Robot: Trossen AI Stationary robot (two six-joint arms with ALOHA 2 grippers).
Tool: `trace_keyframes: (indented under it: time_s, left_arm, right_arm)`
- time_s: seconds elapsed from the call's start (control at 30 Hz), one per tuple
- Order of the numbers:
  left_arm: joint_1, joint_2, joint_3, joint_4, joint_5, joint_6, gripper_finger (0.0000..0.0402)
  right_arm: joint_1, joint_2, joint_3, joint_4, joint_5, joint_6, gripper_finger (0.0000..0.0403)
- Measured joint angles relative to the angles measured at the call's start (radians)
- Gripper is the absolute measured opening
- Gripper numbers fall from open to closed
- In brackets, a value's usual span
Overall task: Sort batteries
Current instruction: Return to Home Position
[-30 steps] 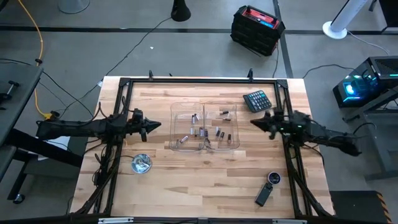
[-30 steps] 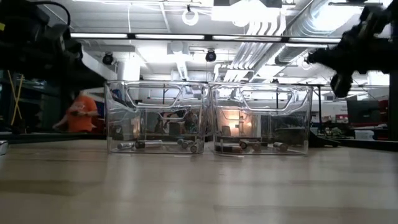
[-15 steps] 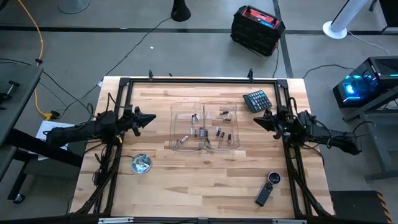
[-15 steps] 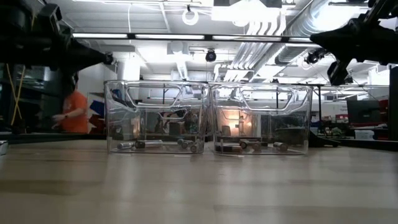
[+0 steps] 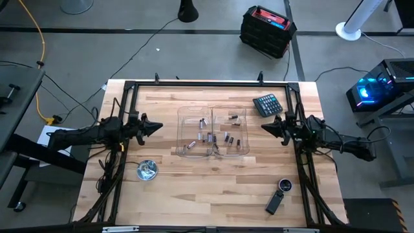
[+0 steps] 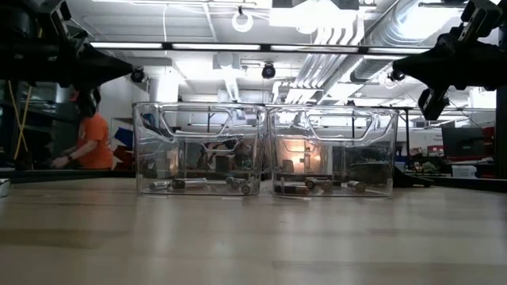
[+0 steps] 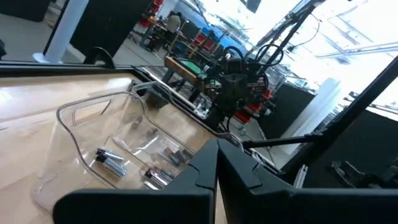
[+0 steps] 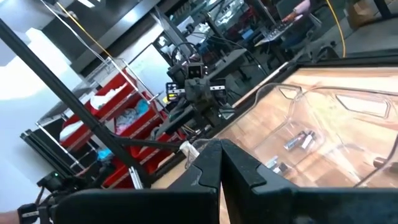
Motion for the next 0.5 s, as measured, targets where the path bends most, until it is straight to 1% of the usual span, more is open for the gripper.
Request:
trace_keyframes:
  time_s: [0.5]
  left_arm:
    - [0.0,0.004,0.0,0.0,0.0,0.0,0.0]
  right_arm:
    - [0.0,0.0,0.0,-0.01,0.0,0.0,0.0]
